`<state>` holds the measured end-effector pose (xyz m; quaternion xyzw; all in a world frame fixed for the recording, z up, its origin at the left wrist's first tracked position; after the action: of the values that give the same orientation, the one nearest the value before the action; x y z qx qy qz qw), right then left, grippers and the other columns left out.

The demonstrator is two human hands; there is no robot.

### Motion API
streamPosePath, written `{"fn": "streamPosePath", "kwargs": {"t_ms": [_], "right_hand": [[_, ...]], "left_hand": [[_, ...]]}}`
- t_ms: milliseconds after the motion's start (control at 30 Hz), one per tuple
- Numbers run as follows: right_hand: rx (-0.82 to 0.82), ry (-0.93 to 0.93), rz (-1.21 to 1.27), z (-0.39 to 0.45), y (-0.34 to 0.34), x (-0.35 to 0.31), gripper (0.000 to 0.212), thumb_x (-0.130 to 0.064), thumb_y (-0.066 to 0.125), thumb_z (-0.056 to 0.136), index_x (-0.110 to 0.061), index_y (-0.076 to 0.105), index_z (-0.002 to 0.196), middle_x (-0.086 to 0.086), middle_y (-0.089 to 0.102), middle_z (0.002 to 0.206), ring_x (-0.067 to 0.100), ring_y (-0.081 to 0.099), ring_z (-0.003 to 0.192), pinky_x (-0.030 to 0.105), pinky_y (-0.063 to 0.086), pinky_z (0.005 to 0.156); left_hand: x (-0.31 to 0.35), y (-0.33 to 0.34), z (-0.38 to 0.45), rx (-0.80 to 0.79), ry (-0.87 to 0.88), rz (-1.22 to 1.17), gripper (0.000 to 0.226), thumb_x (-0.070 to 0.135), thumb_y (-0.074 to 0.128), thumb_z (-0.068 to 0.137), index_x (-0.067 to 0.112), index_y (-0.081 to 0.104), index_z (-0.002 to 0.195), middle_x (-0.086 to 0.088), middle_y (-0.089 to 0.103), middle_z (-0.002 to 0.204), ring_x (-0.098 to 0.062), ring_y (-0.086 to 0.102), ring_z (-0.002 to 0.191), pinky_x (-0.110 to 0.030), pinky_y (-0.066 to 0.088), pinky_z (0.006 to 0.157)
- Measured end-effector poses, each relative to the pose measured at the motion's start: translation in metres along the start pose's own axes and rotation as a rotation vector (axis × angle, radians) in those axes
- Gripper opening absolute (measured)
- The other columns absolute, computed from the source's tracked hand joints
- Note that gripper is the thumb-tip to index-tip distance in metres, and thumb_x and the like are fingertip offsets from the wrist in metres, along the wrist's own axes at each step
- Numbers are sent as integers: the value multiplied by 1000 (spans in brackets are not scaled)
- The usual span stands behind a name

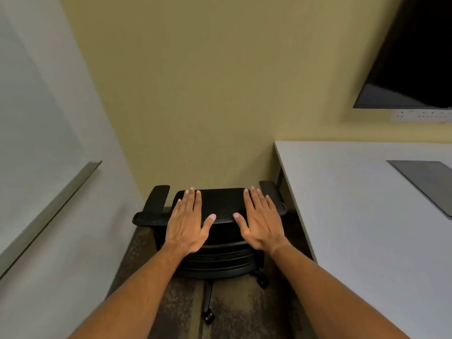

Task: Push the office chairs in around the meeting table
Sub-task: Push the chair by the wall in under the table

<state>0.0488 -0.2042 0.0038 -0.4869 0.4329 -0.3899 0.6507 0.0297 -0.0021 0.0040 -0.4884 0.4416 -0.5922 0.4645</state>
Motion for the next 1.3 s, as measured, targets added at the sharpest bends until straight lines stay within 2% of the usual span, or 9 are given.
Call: {"fn": "streamPosePath", "kwargs": {"t_ms": [200, 267, 333, 433, 500, 567, 800, 1067, 1300], "right_hand": [[-80, -51, -55, 34, 20, 11, 80, -63, 2, 94, -11, 10, 154, 15, 11, 162, 25, 4, 150, 42, 4, 122], [-127, -51, -56, 40, 20, 12, 78, -62, 5, 96, -11, 17, 153, 17, 17, 160, 26, 10, 149, 43, 12, 121], [-159, -33, -83, 42, 22, 13, 77, -62, 6, 96, -12, 30, 150, 19, 36, 152, 30, 29, 143, 44, 27, 115], [-107, -26, -147, 32, 19, 13, 74, -60, 9, 96, -15, 59, 125, 15, 67, 111, 29, 62, 104, 41, 47, 85], [-66, -18, -152, 20, 16, 15, 69, -60, 12, 96, -17, 67, 92, 7, 66, 79, 24, 61, 74, 36, 46, 70], [-68, -4, -146, 8, 16, 18, 66, -59, 16, 95, -18, 62, 73, 2, 61, 67, 20, 56, 63, 36, 45, 67], [-65, 37, -103, -32, 17, 21, 64, -59, 18, 95, -18, 62, 74, 2, 63, 71, 19, 57, 68, 39, 46, 76], [-71, 147, -92, -78, 3, 23, 72, -64, 12, 94, -18, 59, 64, 2, 60, 63, 18, 56, 63, 38, 44, 75], [-50, 281, -92, -108, -13, 7, 77, -67, 8, 92, -18, 64, 72, 3, 66, 73, 21, 60, 72, 39, 44, 80]], "left_hand": [[-1, 17, 14, -35, 0, 62, 76, 59, 11, 96, 10, 1, 153, -11, -1, 163, -20, -3, 150, -36, 0, 120], [0, 17, 18, -58, 15, 72, 74, 57, 9, 96, 11, 4, 154, -11, 1, 163, -20, -1, 150, -37, 2, 120], [3, 19, 23, -67, 13, 92, 74, 57, 7, 96, 11, 9, 154, -11, 5, 163, -21, 4, 150, -37, 5, 119], [9, 26, 22, -95, 15, 113, 74, 57, 5, 95, 12, 16, 153, -11, 10, 162, -20, 11, 149, -37, 13, 120], [17, 29, 15, -94, 40, 115, 79, 59, -2, 92, 12, 18, 153, -11, 14, 162, -20, 14, 149, -36, 17, 119], [23, 32, 6, -102, 57, 118, 82, 60, -5, 90, 12, 19, 153, -11, 15, 161, -20, 16, 148, -35, 18, 118], [38, 37, -22, -108, 86, 90, 97, 65, -19, 81, 12, 20, 152, -11, 16, 161, -20, 17, 148, -35, 18, 118], [60, 31, -42, -71, 171, 58, 95, 67, -14, 85, 11, 24, 151, -13, 20, 160, -22, 23, 147, -36, 24, 117], [62, 21, -42, -58, 296, 65, 89, 65, -8, 89, 11, 26, 151, -12, 23, 159, -20, 23, 147, -30, 11, 115]]}}
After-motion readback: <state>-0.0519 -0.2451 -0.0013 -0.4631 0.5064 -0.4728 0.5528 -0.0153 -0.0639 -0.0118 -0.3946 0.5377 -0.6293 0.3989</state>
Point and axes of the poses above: each hand's wrist, its own z-axis towards the middle knuckle, its own y-axis out of the palm, x = y × z, the point moved 3 cm from there along z, towards the middle knuckle
